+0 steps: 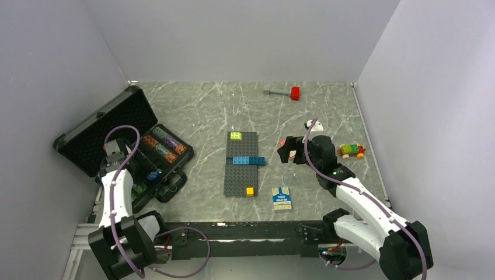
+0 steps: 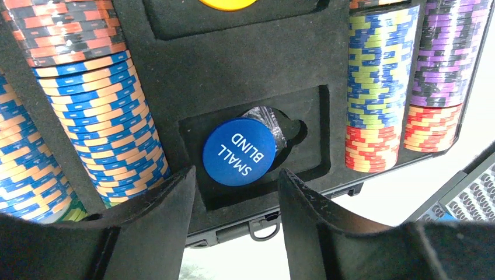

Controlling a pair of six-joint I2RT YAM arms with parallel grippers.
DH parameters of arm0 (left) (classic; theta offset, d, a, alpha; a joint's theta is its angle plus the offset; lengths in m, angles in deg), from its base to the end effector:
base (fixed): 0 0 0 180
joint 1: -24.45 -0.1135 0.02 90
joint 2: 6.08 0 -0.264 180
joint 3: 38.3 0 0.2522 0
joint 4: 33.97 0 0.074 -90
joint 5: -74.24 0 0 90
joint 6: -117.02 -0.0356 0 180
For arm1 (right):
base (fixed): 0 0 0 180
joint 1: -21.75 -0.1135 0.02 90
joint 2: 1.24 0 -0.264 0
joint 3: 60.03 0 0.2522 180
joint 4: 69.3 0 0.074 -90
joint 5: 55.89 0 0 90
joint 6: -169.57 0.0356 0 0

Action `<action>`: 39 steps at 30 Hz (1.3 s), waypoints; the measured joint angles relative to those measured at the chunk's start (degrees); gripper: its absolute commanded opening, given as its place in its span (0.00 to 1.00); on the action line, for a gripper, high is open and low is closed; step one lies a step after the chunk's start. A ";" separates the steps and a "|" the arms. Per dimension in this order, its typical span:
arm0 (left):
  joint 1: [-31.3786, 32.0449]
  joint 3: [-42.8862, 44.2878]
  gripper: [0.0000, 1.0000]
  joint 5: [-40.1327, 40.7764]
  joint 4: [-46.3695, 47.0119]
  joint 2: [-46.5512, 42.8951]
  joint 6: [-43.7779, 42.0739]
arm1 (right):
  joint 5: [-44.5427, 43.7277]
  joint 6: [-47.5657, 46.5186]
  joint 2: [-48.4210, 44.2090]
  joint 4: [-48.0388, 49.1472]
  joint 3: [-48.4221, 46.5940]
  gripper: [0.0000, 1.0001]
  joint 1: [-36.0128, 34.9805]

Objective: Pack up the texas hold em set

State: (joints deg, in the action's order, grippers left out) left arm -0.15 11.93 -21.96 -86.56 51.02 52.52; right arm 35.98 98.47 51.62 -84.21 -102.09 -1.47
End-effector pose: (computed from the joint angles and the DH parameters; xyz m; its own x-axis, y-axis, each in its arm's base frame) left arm 0.1676 0.0725 0.2108 -0.5501 -0.7226 -0.4186 -0.6656 0.6821 -0.3027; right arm 0.1898 0.0827 0.2292 -0.5136 0.1319 -0.8478 -0.2692 0.9134 0.3052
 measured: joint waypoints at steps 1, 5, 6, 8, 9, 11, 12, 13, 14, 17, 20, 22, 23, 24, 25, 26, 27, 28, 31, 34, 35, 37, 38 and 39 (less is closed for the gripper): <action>0.15 0.11 0.59 0.09 0.00 0.20 -0.04 | 0.00 0.00 -0.11 0.00 0.02 0.99 0.04; 1.18 0.39 0.59 0.04 1.22 2.08 -0.20 | 0.07 0.00 -0.33 0.11 0.09 0.99 0.15; 1.42 0.39 0.59 0.07 1.44 2.73 -0.17 | 0.07 0.00 -0.37 0.13 0.11 0.99 0.20; 1.81 0.39 0.59 0.09 1.79 3.96 -0.24 | 0.07 0.00 -0.39 0.20 0.11 0.99 0.24; 1.84 0.42 0.59 0.07 1.88 4.09 -0.22 | 0.11 0.00 -0.39 0.20 0.11 0.99 0.26; 1.90 0.42 0.58 0.04 1.95 4.15 -0.22 | 0.13 0.00 -0.39 0.26 0.11 0.99 0.33; 2.03 0.42 0.58 0.07 1.99 4.22 -0.24 | 0.13 0.00 -0.39 0.33 0.11 0.99 0.33; 2.10 0.42 0.58 0.07 2.05 4.24 -0.24 | 0.13 0.00 -0.39 0.37 0.13 0.99 0.35; 2.14 0.42 0.58 0.07 2.14 4.24 -0.24 | 0.15 0.00 -0.39 0.37 0.13 0.99 0.35; 2.34 0.42 0.58 0.00 2.56 4.24 -0.24 | 0.15 0.00 -0.39 0.42 0.26 0.99 0.44; 2.56 0.42 0.58 -0.37 3.21 4.24 -0.24 | 0.15 0.00 -0.39 0.44 0.44 0.99 0.44; 2.64 0.42 0.58 -0.66 3.89 4.24 -0.24 | 0.15 0.00 -0.39 0.44 0.52 0.99 0.44; 2.71 0.42 0.58 -0.74 4.11 4.24 -0.24 | 0.15 0.00 -0.39 0.44 0.57 0.99 0.44; 2.78 0.42 0.58 -1.01 4.28 4.24 -0.24 | 0.15 0.02 -0.39 0.44 0.59 0.99 0.46; 2.82 0.42 0.58 -1.09 4.37 4.24 -0.24 | 0.17 0.00 -0.39 0.44 0.61 0.99 0.48; 2.91 0.42 0.58 -1.16 4.42 4.24 -0.28 | 0.17 0.00 -0.39 0.44 0.63 0.99 0.55; 2.97 0.42 0.58 -1.22 4.44 4.24 -0.28 | 0.17 0.00 -0.39 0.44 0.63 0.99 0.55; 3.06 0.42 0.58 -1.22 4.44 4.24 -0.33 | 0.17 0.00 -0.39 0.44 0.63 0.99 0.59; 3.23 0.42 0.58 -0.87 4.22 4.24 -0.33 | 0.17 0.00 -0.39 0.44 0.63 0.99 0.61; 3.32 0.42 0.58 0.52 3.63 3.69 -0.33 | 0.17 0.00 -0.39 0.44 0.63 0.99 0.63; 3.43 0.42 0.58 1.14 3.52 3.23 -0.35 | 0.17 0.00 -0.39 0.44 0.63 0.99 0.63; 3.72 0.42 0.57 2.34 3.41 1.92 -0.33 | 0.17 0.00 -0.39 0.44 0.63 0.99 0.66; 4.04 0.44 0.57 3.08 3.41 1.11 -0.35 | 0.17 0.00 -0.39 0.44 0.63 0.99 0.66; 4.37 0.48 0.56 3.37 3.41 0.59 -0.35 | 0.17 0.00 -0.39 0.44 0.63 0.99 0.66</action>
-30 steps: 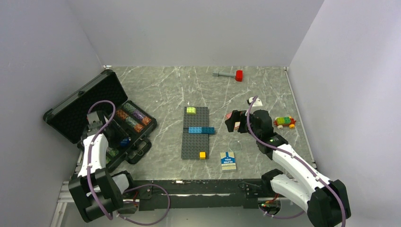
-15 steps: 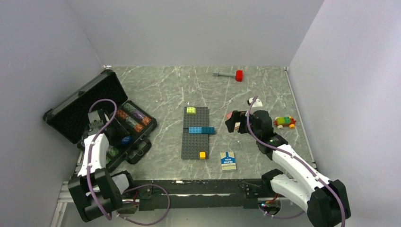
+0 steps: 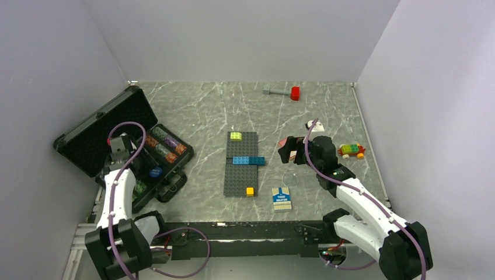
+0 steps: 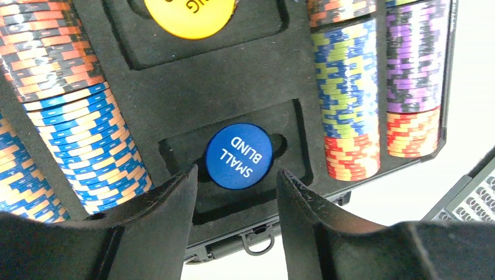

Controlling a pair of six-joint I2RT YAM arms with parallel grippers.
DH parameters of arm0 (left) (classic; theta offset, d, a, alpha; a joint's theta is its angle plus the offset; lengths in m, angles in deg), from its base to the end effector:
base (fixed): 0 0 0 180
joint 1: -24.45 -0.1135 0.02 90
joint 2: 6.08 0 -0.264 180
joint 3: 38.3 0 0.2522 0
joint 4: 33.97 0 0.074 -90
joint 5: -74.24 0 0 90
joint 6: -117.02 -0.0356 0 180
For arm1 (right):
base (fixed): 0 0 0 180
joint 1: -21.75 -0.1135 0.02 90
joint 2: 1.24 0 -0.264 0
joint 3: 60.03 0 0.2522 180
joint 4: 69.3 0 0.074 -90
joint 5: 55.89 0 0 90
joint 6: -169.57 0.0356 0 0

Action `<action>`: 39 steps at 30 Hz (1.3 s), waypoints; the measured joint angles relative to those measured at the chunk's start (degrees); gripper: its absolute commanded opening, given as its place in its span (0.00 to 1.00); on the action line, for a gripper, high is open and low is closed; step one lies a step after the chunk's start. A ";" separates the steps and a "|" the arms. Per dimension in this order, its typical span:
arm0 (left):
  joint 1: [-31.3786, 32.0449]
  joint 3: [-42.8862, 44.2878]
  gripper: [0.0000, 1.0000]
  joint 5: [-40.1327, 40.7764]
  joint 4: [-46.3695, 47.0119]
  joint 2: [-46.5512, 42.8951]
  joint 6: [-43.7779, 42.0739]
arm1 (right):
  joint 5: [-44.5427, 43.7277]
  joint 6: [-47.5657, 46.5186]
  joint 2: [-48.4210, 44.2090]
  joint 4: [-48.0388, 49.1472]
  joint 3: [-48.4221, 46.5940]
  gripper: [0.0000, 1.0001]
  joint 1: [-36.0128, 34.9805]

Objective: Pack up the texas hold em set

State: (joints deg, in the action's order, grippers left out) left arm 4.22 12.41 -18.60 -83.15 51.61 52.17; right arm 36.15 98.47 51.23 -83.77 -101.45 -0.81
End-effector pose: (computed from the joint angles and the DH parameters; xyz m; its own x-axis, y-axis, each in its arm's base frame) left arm 0.1791 0.0641 0.2150 -0.5697 -0.6623 -0.4866 -0.6204 0.7349 -0.2739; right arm 0.1894 0.0800 0.2273 -0.5102 0.1386 -0.8488 -0.2619 0.9150 0.3068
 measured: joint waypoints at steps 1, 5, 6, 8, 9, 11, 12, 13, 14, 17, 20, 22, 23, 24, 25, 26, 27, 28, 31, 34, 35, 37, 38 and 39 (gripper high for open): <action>0.44 0.07 0.56 0.26 0.02 -0.42 -0.02 | 0.00 0.00 0.00 0.00 0.00 0.99 0.00; 4.17 0.68 0.54 1.33 0.07 -0.55 -0.28 | 0.00 0.00 0.00 0.00 0.00 0.99 0.04; 5.18 0.79 0.54 1.44 0.11 -0.28 -0.37 | 0.00 0.00 0.00 0.00 0.00 0.99 0.04; 7.08 1.09 0.52 1.46 0.15 0.98 -0.42 | 0.00 0.00 0.00 0.00 0.00 0.99 0.04; 7.72 1.20 0.52 1.46 0.17 1.84 -0.42 | 0.00 0.00 0.00 0.00 0.00 0.99 0.04; 8.13 1.25 0.52 1.53 0.31 3.61 -0.33 | 0.00 0.00 0.00 0.00 0.00 0.99 0.04; 8.22 1.25 0.52 1.62 0.31 4.61 -0.22 | -0.02 0.00 0.00 0.00 0.00 0.99 0.04; 8.24 1.25 0.51 1.66 0.33 5.53 -0.15 | 0.00 0.00 0.00 0.00 0.00 0.99 0.04; 8.26 1.25 0.51 1.68 0.42 6.54 -0.02 | -0.02 0.00 0.00 0.00 0.00 0.99 0.04; 8.26 1.64 0.51 1.79 0.61 8.74 0.26 | -0.02 0.00 -0.09 0.00 0.00 0.99 0.04; 8.26 2.21 0.50 1.81 1.05 9.81 0.96 | -0.02 0.00 -0.11 -0.02 0.00 0.99 0.04; 8.26 2.29 0.50 1.79 1.42 10.05 1.31 | -0.02 0.00 -0.11 -0.02 0.00 0.99 0.04; 8.26 2.29 0.50 1.79 1.77 10.05 1.44 | -0.02 0.00 -0.09 -0.02 0.00 0.99 0.04; 8.26 2.29 0.50 1.79 2.03 10.03 1.53 | -0.04 0.00 -0.11 -0.02 0.00 0.99 0.04; 8.26 2.29 0.51 1.79 2.23 10.01 1.55 | -0.04 0.00 -0.11 -0.02 0.00 0.99 0.04; 8.26 2.29 0.52 1.81 2.29 9.90 1.55 | -0.04 0.00 -0.11 -0.02 0.00 0.99 0.04; 8.26 2.29 0.53 1.81 2.27 9.66 1.55 | -0.04 0.00 -0.11 -0.02 0.00 0.99 0.04; 8.26 2.29 0.54 1.88 2.19 9.35 1.51 | -0.04 0.00 -0.11 -0.02 0.00 0.99 0.04; 8.33 2.32 0.57 3.19 1.62 7.26 0.96 | -0.04 0.00 -0.11 -0.04 0.00 0.99 0.04; 8.33 3.15 0.59 4.79 0.33 4.74 -0.37 | -0.04 -0.02 -0.11 -0.04 0.00 0.99 0.13; 8.33 3.74 0.61 5.42 -0.04 3.96 -0.90 | -0.07 -0.02 -0.11 -0.04 0.00 0.99 0.15; 8.33 5.38 0.69 6.64 -0.46 2.43 -2.10 | -0.07 -0.04 -0.11 -0.04 0.00 0.99 0.15; 8.33 5.97 0.72 7.08 -0.48 1.90 -2.62 | -0.09 -0.04 -0.11 -0.04 0.00 0.99 0.15; 8.33 6.56 0.76 7.48 -0.55 1.31 -3.26 | -0.11 -0.04 -0.09 -0.04 0.00 0.99 0.15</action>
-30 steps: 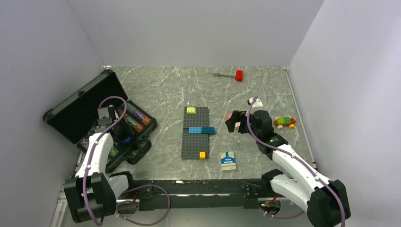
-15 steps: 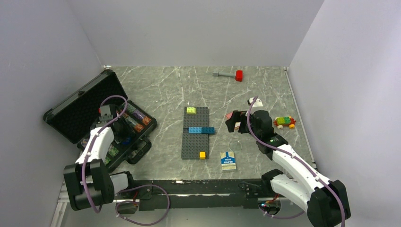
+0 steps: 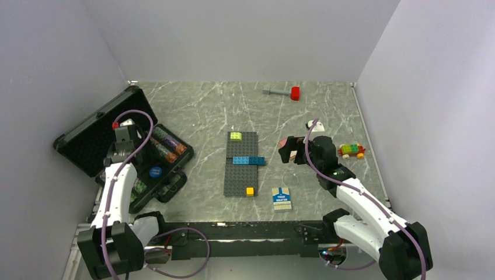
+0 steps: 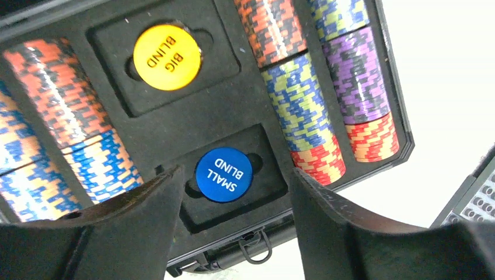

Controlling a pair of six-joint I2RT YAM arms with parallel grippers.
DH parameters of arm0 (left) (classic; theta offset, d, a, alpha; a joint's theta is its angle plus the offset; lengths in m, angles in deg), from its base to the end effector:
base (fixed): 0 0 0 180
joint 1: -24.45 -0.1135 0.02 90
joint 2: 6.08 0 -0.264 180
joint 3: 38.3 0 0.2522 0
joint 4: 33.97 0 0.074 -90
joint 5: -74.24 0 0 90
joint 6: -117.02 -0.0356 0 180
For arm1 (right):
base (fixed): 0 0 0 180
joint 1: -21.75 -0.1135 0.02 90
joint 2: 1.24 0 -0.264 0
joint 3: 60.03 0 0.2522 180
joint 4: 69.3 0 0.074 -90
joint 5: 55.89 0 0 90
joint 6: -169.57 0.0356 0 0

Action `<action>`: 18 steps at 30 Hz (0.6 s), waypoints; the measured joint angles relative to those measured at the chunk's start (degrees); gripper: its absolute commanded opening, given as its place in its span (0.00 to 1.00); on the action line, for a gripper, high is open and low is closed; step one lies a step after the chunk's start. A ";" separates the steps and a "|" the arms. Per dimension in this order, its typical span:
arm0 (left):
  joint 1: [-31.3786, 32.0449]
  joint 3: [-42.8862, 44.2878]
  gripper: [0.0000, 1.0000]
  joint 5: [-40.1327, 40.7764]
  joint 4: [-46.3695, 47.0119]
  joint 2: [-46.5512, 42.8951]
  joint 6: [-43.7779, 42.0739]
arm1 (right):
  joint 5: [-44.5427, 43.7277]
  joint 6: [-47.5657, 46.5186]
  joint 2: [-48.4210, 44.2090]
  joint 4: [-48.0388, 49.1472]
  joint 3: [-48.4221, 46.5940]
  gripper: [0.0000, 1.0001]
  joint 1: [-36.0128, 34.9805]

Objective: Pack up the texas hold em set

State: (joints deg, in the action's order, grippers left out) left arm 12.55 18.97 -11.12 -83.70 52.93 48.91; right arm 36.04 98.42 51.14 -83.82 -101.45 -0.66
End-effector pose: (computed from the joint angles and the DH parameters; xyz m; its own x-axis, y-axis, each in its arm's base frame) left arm 0.1994 0.0450 0.2465 -0.6153 -0.5094 -0.6016 -0.5219 0.8352 -0.1735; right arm 0.1894 0.0794 0.2275 -0.5086 0.1396 -0.8496 -0.2587 0.9164 0.3054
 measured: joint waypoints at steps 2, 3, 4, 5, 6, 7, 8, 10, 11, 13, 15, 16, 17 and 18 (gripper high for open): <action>0.04 0.90 0.79 0.76 -0.11 -1.11 -1.27 | -0.20 -0.04 0.00 -0.02 0.00 1.00 0.00; 0.20 1.22 0.81 1.18 -0.24 -1.62 -1.77 | -0.37 -0.02 0.00 -0.02 0.00 1.00 0.00; 0.42 1.53 0.82 1.55 -0.35 -2.10 -2.32 | -0.44 -0.02 0.02 -0.02 -0.02 1.00 0.00; 0.87 1.81 0.83 2.05 -0.39 -2.54 -2.89 | -0.66 0.00 0.09 -0.09 -0.02 1.00 0.02; 1.49 2.05 0.84 2.51 -0.42 -2.89 -3.39 | -1.14 0.02 0.20 -0.31 -0.11 1.00 0.04; 2.32 2.36 0.85 2.99 -0.42 -3.19 -3.93 | -1.73 0.04 0.39 -0.74 -0.26 1.00 0.09; 3.48 2.67 0.85 3.56 -0.33 -3.50 -4.46 | -2.25 0.04 0.68 -1.25 -0.52 1.00 0.22; 6.34 3.48 0.86 4.50 -0.17 -3.82 -5.27 | -3.34 0.07 1.11 -2.40 -1.11 1.00 0.42; 8.15 4.02 0.86 5.14 0.15 -3.80 -5.68 | -3.87 0.17 1.31 -3.21 -1.53 1.00 0.61; 12.00 5.35 0.86 5.97 0.94 -3.10 -6.23 | -4.81 0.28 1.33 -4.20 -2.12 1.00 0.70; 16.48 7.87 0.86 6.82 1.81 -1.20 -7.04 | -5.79 0.63 1.33 -5.51 -2.99 1.00 0.76; 19.15 9.62 0.86 7.10 2.49 0.48 -7.69 | -6.25 0.76 1.33 -6.23 -3.48 1.00 0.81; 20.72 10.95 0.86 7.13 3.19 1.81 -8.11 | -6.67 0.85 1.33 -6.86 -3.87 1.00 0.85; 22.43 12.33 0.86 6.69 4.13 3.39 -8.92 | -7.10 0.87 1.33 -7.37 -4.20 1.00 0.85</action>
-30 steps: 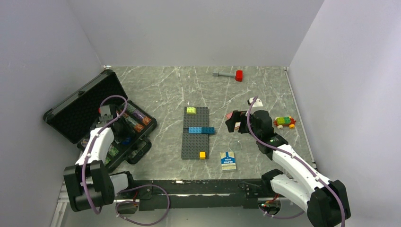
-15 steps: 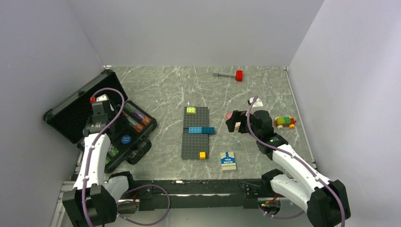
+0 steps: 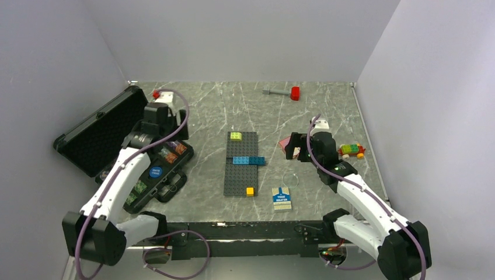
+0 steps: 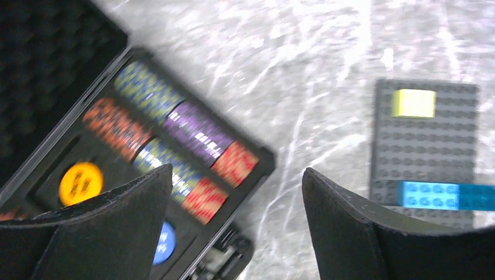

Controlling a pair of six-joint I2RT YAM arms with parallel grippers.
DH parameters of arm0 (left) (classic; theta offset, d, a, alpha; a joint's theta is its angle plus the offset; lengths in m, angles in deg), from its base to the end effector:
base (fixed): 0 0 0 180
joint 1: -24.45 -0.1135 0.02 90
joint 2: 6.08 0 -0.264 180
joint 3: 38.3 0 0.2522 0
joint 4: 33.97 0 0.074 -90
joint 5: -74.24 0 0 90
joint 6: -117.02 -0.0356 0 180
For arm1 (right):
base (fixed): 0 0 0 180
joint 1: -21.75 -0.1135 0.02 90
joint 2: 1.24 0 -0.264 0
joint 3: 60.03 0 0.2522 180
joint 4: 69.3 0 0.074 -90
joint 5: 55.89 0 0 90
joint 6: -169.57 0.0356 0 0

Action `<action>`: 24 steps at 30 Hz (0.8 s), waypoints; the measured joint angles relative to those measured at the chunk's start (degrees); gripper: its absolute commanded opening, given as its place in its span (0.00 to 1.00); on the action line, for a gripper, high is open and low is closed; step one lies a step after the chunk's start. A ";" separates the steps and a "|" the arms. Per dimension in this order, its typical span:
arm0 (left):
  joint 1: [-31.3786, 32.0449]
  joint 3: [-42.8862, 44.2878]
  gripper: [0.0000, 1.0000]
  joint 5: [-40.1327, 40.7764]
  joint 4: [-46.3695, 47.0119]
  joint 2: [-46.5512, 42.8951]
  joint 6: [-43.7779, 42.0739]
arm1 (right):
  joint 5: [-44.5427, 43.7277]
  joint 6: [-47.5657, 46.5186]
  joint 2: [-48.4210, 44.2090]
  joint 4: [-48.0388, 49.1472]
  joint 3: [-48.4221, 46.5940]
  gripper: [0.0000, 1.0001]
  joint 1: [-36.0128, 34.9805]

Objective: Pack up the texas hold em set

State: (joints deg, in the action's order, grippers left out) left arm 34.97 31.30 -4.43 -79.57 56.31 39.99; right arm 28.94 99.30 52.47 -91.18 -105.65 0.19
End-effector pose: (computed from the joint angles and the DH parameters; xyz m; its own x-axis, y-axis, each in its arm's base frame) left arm 0.2306 -0.0357 0.3115 -0.6012 -0.1122 -0.7912 -0.1101 0.9923 -0.0570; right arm 0.1949 0.0735 0.2361 -0.5364 0.1496 -0.8306 -0.1193 0.9608 0.2501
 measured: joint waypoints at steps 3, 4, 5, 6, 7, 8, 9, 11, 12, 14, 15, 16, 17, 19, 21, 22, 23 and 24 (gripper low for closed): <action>2.99 2.56 0.86 -4.39 4.02 4.04 -1.73 | -0.92 -0.02 0.46 -2.19 -0.98 1.00 0.00; 3.39 2.69 0.86 -6.51 5.40 5.01 -2.14 | -1.11 -0.11 1.09 -2.91 -1.38 1.00 0.00; 3.54 2.69 0.86 -8.98 6.60 5.90 -2.73 | -1.40 -0.31 1.92 -3.69 -1.92 1.00 0.00; 3.54 2.56 0.86 -10.67 7.45 6.60 -2.91 | -1.79 -0.72 3.06 -4.57 -2.58 1.00 0.02; 3.54 2.34 0.86 -12.76 8.41 7.26 -3.17 | -1.95 -1.09 4.26 -5.38 -3.28 1.00 0.04; 3.54 2.14 0.86 -14.60 8.90 7.74 -3.32 | -2.32 -1.60 6.21 -6.49 -4.39 1.00 0.07; 3.54 1.95 0.86 -16.50 9.14 8.15 -3.39 | -2.54 -2.05 8.63 -7.52 -5.79 1.00 0.11; 3.54 1.38 0.86 -20.13 9.92 8.68 -3.28 | -3.28 -2.95 13.97 -9.22 -8.72 1.00 0.22; 3.56 1.05 0.86 -21.90 10.34 8.76 -3.19 | -3.41 -3.48 15.93 -9.44 -9.62 1.00 0.31; 3.56 0.42 0.86 -25.38 11.17 8.90 -2.67 | -3.54 -5.01 19.87 -9.40 -10.93 1.00 0.42; 3.61 0.35 0.86 -27.08 11.61 9.14 -2.34 | -3.54 -5.81 21.11 -9.42 -11.10 1.00 0.44; 3.67 0.33 0.86 -28.65 12.15 9.44 -1.90 | -3.54 -6.49 21.86 -9.42 -11.19 0.99 0.44; 3.74 0.33 0.86 -30.10 12.70 9.75 -1.46 | -3.52 -7.32 22.58 -9.42 -11.32 0.98 0.44; 3.87 0.33 0.86 -32.39 13.40 10.27 -0.83 | -3.28 -9.40 24.15 -9.38 -12.09 0.97 0.46; 4.00 0.31 0.86 -34.07 13.97 10.54 -0.11 | -3.26 -11.41 26.29 -9.38 -13.79 0.96 0.48; 4.09 0.28 0.86 -34.62 14.12 10.54 0.11 | -3.32 -12.31 27.50 -9.35 -14.86 0.96 0.48; 4.15 0.26 0.86 -35.12 14.29 10.54 0.26 | -3.39 -13.29 29.05 -9.31 -16.24 0.95 0.48; 4.20 0.26 0.86 -35.56 14.53 10.54 0.31 | -3.43 -14.01 30.23 -9.20 -17.18 0.95 0.48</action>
State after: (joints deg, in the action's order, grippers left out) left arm 39.17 31.56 -39.99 -65.03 66.85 40.30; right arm 25.51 85.29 82.70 -100.38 -122.83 0.67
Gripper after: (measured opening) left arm 0.863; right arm 0.961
